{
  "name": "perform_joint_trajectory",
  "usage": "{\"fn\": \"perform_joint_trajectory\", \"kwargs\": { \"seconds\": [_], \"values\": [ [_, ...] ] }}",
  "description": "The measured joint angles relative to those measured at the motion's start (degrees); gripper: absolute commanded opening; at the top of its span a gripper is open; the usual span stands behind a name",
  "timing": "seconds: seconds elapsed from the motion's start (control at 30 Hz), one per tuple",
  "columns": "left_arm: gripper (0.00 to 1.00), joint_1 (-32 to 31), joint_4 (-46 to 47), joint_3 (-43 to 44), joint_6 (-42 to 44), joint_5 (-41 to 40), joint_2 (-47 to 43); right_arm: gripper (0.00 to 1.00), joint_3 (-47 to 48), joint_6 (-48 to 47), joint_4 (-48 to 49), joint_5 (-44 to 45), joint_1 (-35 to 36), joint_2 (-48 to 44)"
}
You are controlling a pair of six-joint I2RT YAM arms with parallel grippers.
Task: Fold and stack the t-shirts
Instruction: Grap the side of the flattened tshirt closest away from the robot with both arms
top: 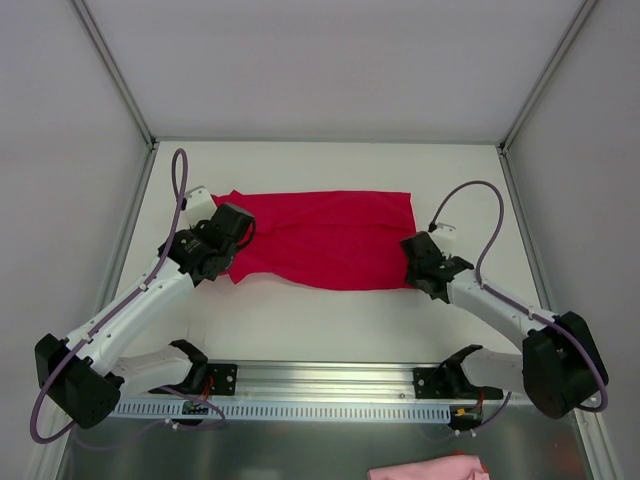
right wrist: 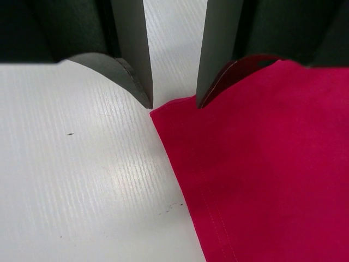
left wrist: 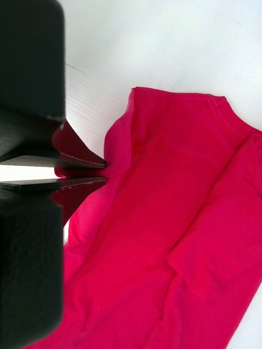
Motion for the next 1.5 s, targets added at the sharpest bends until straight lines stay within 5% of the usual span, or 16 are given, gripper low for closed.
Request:
{"fn": "perform_joint_trajectory", "kwargs": {
  "seconds": [0.9,1.0,1.17,1.5],
  "values": [
    [0.0,0.0,0.02,-0.17,0.83,0.0,-0.02,0.42,0.66,2.38,-0.04,0.87,-0.98,7.28],
    [0.0,0.0,0.02,-0.17,0.87,0.0,-0.02,0.35,0.26,2.29,0.83,0.66,-1.64,7.45],
    [0.0,0.0,0.04,-0.17,0.9,-0.02,-0.02,0.02,-0.63,2.27,2.62,0.15,-2.12,7.32],
    [0.0,0.0,0.13,-0.17,0.96,0.0,-0.26,0.01,-1.05,1.68,2.62,-0.44,-2.27,5.2]
  ]
}}
